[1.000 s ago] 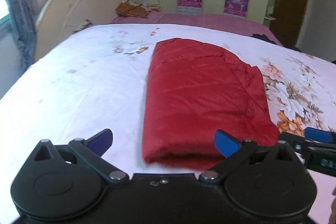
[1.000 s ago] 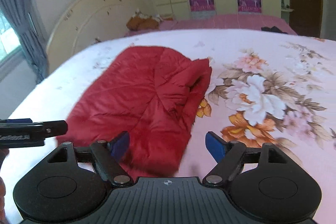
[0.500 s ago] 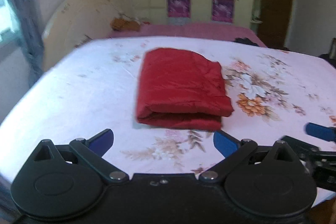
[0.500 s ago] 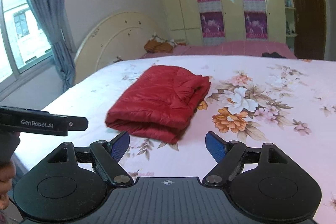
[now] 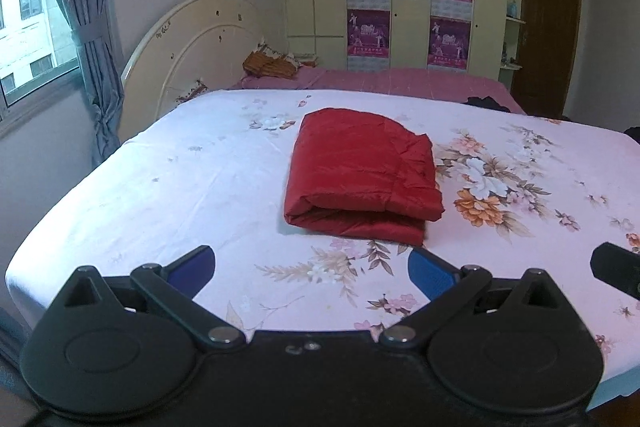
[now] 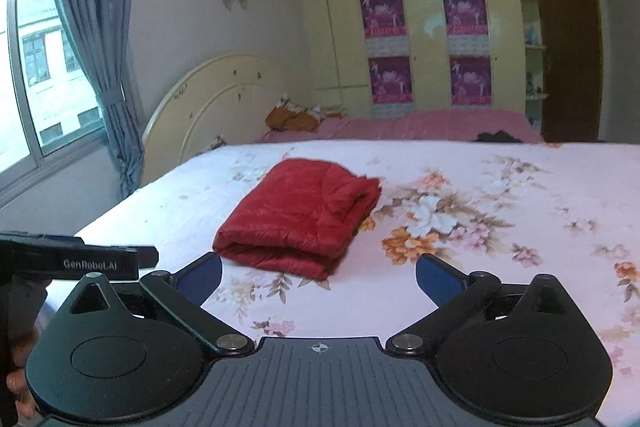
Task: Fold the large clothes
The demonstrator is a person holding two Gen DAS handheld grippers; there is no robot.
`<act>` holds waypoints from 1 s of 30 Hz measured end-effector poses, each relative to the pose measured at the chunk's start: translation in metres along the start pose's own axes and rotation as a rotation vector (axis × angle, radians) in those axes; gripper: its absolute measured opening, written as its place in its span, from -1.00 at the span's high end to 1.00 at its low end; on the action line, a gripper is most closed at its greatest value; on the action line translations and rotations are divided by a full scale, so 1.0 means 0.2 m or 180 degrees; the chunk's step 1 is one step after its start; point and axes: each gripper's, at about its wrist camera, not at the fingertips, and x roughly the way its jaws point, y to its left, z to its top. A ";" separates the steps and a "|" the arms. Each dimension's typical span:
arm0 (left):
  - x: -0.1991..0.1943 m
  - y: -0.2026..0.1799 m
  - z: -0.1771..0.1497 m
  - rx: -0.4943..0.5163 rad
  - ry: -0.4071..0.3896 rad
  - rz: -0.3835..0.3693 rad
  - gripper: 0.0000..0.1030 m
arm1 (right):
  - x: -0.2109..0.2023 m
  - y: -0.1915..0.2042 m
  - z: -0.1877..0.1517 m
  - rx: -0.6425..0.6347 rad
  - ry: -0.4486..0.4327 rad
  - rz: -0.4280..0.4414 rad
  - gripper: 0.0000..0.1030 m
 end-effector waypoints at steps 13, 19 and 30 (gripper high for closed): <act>-0.08 -0.02 -0.02 -0.0005 -0.0045 -0.0009 -0.99 | -0.05 -0.02 0.00 0.0079 -0.0044 -0.0028 -0.98; -0.11 -0.01 -0.02 0.0000 -0.0049 -0.0035 -0.99 | -0.06 -0.01 0.00 0.0075 -0.0066 -0.0050 -0.98; -0.12 0.01 -0.01 0.0003 -0.0043 -0.0025 -0.99 | -0.06 -0.02 -0.01 0.0104 -0.0065 -0.0040 -0.98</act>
